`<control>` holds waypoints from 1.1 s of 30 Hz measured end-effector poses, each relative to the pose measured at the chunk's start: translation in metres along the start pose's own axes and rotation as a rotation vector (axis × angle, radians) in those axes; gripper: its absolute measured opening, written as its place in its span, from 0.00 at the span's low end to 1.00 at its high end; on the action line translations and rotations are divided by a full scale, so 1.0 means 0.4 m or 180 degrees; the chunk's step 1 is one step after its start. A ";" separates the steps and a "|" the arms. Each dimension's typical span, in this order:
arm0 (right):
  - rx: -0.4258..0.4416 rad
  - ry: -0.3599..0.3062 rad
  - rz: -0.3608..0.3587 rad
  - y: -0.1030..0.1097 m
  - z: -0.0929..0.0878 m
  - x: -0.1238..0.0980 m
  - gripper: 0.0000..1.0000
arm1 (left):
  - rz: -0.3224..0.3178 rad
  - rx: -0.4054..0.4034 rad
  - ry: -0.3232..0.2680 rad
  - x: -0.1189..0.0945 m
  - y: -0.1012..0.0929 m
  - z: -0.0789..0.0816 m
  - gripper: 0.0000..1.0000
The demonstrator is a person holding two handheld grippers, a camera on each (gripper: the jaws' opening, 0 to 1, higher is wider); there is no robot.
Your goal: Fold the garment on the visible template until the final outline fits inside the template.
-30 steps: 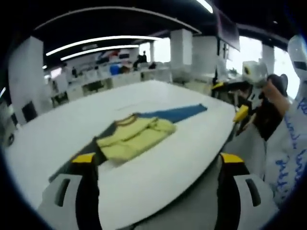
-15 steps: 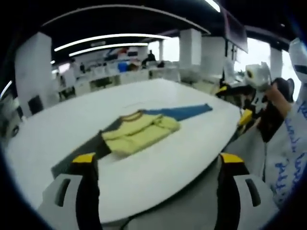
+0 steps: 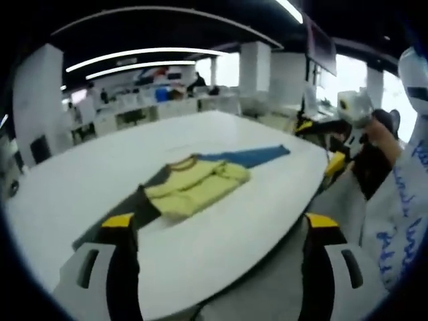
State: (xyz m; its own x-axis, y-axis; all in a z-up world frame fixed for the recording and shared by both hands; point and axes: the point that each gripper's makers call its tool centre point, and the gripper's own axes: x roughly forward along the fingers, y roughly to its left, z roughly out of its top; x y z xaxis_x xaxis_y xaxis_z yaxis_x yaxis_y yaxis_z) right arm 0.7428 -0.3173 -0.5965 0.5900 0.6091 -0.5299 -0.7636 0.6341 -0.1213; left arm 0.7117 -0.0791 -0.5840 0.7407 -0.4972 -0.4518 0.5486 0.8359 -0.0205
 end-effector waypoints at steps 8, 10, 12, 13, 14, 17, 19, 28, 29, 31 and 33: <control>0.0050 -0.0001 -0.0084 0.027 0.020 0.014 1.00 | -0.0147 0.0111 -0.0099 -0.032 0.040 0.009 0.98; 0.0086 -0.0024 -0.0128 0.025 0.025 0.021 1.00 | -0.0194 0.0153 -0.0091 -0.033 0.048 0.004 0.97; 0.0110 -0.0061 -0.0168 0.025 0.031 0.025 1.00 | -0.0253 0.0205 -0.0096 -0.029 0.057 -0.002 0.97; 0.0116 -0.0075 -0.0179 0.026 0.034 0.026 1.00 | -0.0265 0.0213 -0.0081 -0.025 0.062 -0.007 0.97; 0.0126 -0.0086 -0.0195 0.027 0.036 0.026 1.00 | -0.0272 0.0220 -0.0057 -0.021 0.067 -0.012 0.97; 0.0135 -0.0075 -0.0261 0.030 0.037 0.028 1.00 | -0.0260 0.0287 0.0007 -0.015 0.084 -0.023 0.96; 0.0116 -0.0066 -0.0299 0.032 0.037 0.026 1.00 | -0.0285 0.0313 -0.0008 -0.011 0.097 -0.023 0.95; 0.0261 -0.0072 -0.0470 0.053 0.030 0.007 1.00 | -0.0329 0.0396 -0.0006 0.019 0.164 -0.005 0.87; 0.0264 -0.0062 -0.0482 0.056 0.029 0.005 1.00 | -0.0331 0.0424 0.0005 0.024 0.172 -0.005 0.84; 0.0270 -0.0047 -0.0486 0.062 0.028 -0.002 1.00 | -0.0344 0.0522 0.0013 0.037 0.189 -0.005 0.78; 0.0289 -0.0035 -0.0480 0.065 0.023 -0.005 1.00 | -0.0346 0.0570 0.0063 0.056 0.207 -0.009 0.70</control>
State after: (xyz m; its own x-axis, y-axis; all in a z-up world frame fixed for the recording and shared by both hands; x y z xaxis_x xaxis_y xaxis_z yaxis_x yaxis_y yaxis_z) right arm 0.7243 -0.2976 -0.5909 0.6993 0.5086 -0.5022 -0.6397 0.7588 -0.1223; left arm 0.7723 -0.0200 -0.5990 0.6667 -0.5760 -0.4730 0.6863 0.7220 0.0882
